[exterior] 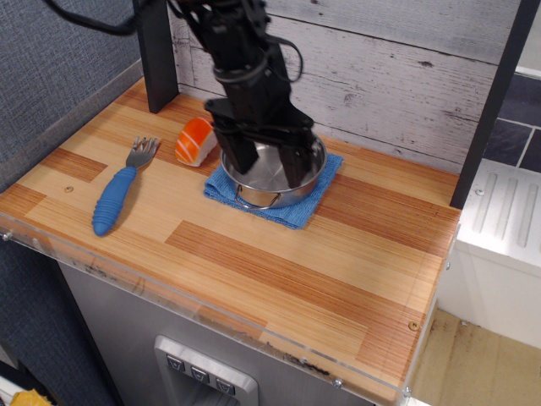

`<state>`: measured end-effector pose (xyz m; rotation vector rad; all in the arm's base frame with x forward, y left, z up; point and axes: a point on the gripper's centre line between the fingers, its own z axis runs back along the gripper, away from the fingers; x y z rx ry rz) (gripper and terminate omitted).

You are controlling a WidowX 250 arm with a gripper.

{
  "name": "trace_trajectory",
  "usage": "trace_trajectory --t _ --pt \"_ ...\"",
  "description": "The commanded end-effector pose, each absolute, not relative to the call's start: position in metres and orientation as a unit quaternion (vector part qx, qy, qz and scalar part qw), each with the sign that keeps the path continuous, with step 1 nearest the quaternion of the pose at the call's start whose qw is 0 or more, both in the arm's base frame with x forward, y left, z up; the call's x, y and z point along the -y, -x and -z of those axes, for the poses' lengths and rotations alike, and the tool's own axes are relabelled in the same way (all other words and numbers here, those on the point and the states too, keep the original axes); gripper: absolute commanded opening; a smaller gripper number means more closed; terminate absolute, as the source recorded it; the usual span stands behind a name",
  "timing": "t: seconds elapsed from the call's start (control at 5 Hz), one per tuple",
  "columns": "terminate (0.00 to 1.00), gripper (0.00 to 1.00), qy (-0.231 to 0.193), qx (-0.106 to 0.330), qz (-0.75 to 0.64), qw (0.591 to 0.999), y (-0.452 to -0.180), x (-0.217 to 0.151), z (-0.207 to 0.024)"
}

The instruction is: Move pot from blue cloth to below it

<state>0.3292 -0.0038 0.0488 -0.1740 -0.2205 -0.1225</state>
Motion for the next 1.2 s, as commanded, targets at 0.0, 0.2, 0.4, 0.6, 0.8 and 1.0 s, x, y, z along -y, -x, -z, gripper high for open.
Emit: trace_trajectory --t 0.0,0.2,0.4,0.6,0.8,1.0 --pt "0.00 1.00 0.077 0.105 0.077 0.989 -0.347 0.012 -0.030" --pt "0.00 1.00 0.070 0.096 0.077 0.990 -0.352 0.009 -0.016" --pt "0.00 0.00 0.067 0.092 0.075 0.991 -0.355 0.006 -0.015" --pt "0.00 0.00 0.069 0.088 0.083 0.990 -0.357 0.006 -0.020" --pt "0.00 0.00 0.080 0.098 0.082 0.989 -0.357 0.001 -0.038" --pt "0.00 0.00 0.102 0.128 0.081 0.983 -0.353 -0.011 -0.072"
